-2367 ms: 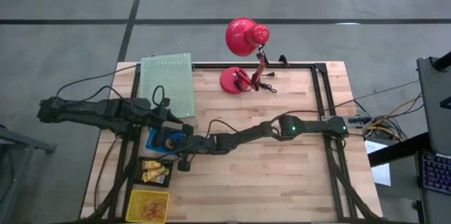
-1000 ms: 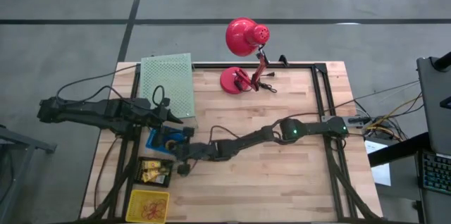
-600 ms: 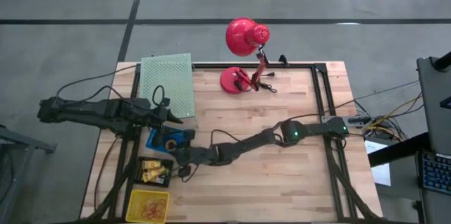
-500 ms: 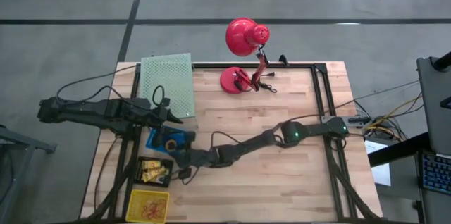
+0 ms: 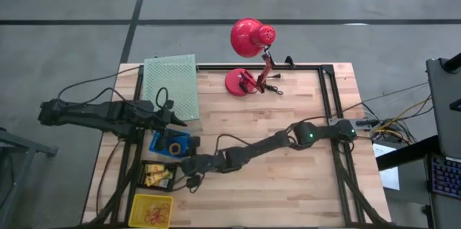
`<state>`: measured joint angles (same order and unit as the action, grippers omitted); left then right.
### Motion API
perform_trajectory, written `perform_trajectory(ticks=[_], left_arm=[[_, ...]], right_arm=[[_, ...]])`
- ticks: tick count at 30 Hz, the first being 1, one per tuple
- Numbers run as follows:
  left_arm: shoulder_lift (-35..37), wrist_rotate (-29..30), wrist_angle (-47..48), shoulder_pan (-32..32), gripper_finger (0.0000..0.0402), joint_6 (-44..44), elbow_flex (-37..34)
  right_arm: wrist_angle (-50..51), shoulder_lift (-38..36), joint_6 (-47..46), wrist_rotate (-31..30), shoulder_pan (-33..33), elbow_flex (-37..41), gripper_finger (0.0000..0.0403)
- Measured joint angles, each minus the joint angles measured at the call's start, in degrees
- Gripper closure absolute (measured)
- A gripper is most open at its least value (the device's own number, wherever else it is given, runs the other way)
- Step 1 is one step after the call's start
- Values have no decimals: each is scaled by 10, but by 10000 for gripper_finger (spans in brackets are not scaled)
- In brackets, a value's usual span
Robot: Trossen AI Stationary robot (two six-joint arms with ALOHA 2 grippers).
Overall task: Pick & Place Office Desk Supplies
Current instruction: Put the blue bin on the shelf
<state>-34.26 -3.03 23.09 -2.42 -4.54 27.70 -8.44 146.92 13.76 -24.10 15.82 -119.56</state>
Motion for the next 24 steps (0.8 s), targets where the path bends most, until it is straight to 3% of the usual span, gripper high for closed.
perform_trajectory(ticks=[11,24], left_arm=[[0,0,1,0,229,0,0],[0,0,7,0,229,0,0]], right_arm=[[51,-75,-2,17,-1,86,281],[-14,-235,-53,16,-8,337,273]])
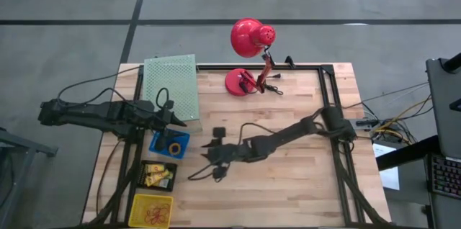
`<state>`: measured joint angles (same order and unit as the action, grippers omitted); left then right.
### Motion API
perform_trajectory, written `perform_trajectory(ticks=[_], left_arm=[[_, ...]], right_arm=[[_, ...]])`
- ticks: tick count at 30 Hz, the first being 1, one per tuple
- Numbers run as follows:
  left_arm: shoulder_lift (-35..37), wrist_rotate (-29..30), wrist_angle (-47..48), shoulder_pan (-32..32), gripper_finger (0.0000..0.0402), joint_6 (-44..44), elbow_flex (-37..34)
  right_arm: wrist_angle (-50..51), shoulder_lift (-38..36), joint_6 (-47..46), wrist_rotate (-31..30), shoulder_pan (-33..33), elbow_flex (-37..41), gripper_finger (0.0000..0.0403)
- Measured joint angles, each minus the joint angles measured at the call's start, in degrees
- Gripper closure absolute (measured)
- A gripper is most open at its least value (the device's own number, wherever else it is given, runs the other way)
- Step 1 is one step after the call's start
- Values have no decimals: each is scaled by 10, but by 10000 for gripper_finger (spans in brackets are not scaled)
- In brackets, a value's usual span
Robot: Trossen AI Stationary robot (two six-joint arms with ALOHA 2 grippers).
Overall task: Pick & Place Office Desk Supplies
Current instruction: Put the blue bin on the shelf
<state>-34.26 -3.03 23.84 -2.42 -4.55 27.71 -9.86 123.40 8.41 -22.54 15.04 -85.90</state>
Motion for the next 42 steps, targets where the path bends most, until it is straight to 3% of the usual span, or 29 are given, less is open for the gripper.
perform_trajectory(ticks=[9,22,42], left_arm=[[-1,0,5,0,229,0,0],[-12,0,8,0,229,0,0],[-12,0,9,0,229,0,0]], right_arm=[[-115,-122,-40,-47,-7,211,274],[-337,-342,10,-41,-15,499,275],[-341,-677,-5,-76,-14,720,275]])
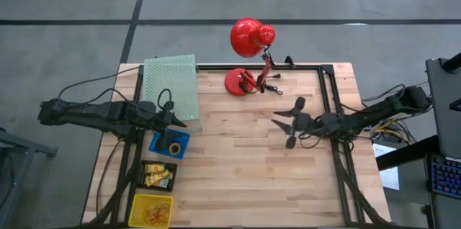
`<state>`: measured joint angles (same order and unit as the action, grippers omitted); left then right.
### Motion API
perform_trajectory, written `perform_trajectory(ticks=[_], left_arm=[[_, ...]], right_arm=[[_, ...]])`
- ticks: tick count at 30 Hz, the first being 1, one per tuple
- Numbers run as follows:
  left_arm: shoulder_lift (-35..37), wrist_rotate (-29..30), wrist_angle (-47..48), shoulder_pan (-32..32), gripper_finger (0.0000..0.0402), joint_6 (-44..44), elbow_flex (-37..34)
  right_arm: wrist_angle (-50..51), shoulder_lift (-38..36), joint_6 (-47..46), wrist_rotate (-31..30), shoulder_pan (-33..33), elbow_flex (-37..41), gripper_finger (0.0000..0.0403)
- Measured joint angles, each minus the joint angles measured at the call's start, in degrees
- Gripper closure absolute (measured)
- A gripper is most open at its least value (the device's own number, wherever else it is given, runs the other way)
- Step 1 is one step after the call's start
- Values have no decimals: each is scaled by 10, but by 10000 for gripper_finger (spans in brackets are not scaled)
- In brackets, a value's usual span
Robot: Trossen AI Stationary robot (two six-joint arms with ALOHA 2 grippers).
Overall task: Pick & Place Office Desk Supplies
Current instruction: Put the blue bin on the shelf
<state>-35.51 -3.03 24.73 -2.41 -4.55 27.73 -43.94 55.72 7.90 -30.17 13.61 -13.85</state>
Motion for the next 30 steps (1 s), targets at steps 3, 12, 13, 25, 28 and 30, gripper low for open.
perform_trajectory(ticks=[3,12,13,25,28,30], left_arm=[[0,0,0,0,229,0,0],[0,0,0,0,229,0,0],[0,0,0,0,229,0,0],[0,0,0,0,228,0,0],[0,0,0,0,228,0,0],[0,0,0,0,228,0,0]], right_arm=[[-1,-49,4,0,0,42,275],[12,-183,-9,21,3,134,275],[31,-197,-17,20,5,134,275],[250,-349,-92,2,18,133,275],[274,-387,-62,4,22,133,275],[303,-410,-68,4,28,133,275]])
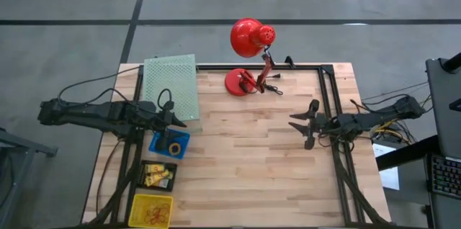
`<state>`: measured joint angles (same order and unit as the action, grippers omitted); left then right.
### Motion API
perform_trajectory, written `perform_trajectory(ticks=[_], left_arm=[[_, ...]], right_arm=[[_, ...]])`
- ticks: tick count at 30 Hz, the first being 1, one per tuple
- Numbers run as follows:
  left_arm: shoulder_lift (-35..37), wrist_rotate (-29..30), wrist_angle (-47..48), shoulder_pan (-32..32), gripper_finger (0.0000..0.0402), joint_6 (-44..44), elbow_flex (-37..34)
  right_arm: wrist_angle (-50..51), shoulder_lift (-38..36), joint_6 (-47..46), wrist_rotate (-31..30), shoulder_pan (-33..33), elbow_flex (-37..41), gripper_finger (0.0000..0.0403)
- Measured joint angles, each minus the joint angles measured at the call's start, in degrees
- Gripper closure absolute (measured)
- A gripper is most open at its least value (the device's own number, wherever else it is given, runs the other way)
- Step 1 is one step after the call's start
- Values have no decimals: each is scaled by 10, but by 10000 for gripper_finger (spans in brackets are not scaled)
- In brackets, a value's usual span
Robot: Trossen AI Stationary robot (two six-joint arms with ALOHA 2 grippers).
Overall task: Pick & Place Office Desk Supplies
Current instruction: Put the blue bin on the shelf
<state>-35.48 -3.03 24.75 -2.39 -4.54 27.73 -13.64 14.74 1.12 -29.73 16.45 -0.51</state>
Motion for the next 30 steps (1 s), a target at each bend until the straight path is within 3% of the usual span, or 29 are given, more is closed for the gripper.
perform_trajectory(ticks=[6,11,24,28,30], left_arm=[[0,0,0,0,228,0,0],[0,0,0,0,228,0,0],[0,0,0,0,228,0,0],[0,0,0,0,229,0,0],[0,0,0,0,229,0,0]], right_arm=[[92,-77,-25,-2,13,0,275],[98,-115,2,-2,18,0,275],[87,-118,74,-6,21,0,275],[91,-127,74,-68,21,-2,275],[90,-128,65,-65,21,-2,275]])
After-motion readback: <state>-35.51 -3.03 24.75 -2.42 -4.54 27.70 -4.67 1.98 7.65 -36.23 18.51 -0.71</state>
